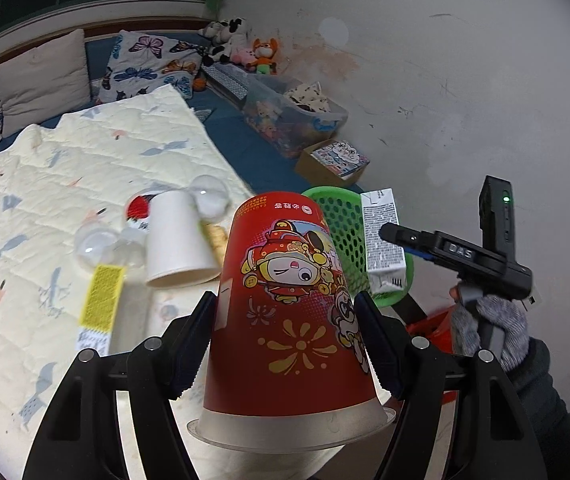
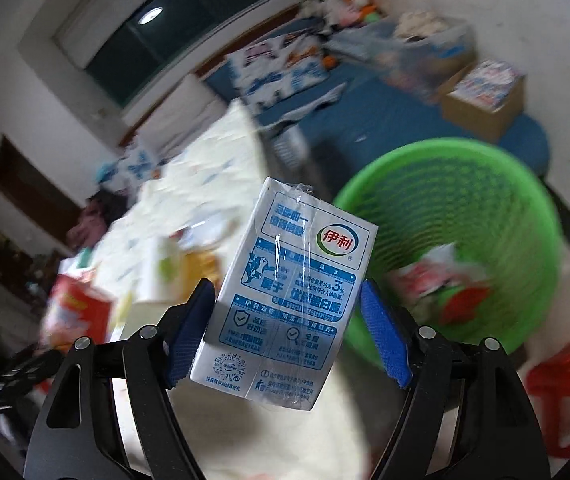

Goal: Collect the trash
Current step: 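Carry the red cup and milk carton over the green basket and release both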

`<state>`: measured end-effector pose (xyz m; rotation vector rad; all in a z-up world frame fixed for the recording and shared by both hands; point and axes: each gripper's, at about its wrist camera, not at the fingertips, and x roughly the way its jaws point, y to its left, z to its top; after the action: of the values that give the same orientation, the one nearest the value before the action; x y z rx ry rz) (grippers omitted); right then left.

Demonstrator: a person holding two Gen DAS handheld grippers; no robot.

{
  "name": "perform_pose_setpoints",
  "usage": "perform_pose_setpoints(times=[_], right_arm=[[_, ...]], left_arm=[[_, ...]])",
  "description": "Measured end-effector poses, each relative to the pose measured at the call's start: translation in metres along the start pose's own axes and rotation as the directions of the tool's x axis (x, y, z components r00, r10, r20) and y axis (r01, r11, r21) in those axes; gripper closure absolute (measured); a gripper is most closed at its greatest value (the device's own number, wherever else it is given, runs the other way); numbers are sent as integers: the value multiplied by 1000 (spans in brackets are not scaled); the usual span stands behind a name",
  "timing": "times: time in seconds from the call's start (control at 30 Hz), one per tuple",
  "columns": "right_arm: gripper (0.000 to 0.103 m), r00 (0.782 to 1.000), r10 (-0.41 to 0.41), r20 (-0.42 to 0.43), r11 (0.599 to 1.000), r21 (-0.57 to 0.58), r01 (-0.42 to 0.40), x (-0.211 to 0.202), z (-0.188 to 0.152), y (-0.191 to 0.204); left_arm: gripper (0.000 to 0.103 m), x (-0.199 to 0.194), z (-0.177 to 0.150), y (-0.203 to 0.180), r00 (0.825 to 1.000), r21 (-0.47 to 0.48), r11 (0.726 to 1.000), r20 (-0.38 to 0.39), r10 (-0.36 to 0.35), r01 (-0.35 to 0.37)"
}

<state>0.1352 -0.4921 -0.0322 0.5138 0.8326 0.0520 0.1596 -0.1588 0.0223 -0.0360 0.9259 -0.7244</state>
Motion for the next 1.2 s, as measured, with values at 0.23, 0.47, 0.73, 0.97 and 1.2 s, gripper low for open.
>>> perform_pose_setpoints(times=[0.23,0.47,0.73,0.97,1.2], right_arm=[[29,988,-157,2,987,-41,157,26,10,-45],[28,974,-225,-30,974,-36,224,53,8,-78],[26,961,-275,-20,961,-11,275,60,7,-99],[26,965,-261,19,965,-5,261,34,-2,-99],[26,969,-228,89,973,-12,230,-8,-13,-93]], left_arm=[[36,22,16,-19,1000,20,1000,-12,-20,20],[36,43,27,-26,999,26,999,-42,-19,20],[36,63,34,-33,998,24,999,-63,-25,26],[36,84,46,-56,996,61,997,-75,-40,45],[35,121,62,-89,993,116,992,-108,-46,59]])
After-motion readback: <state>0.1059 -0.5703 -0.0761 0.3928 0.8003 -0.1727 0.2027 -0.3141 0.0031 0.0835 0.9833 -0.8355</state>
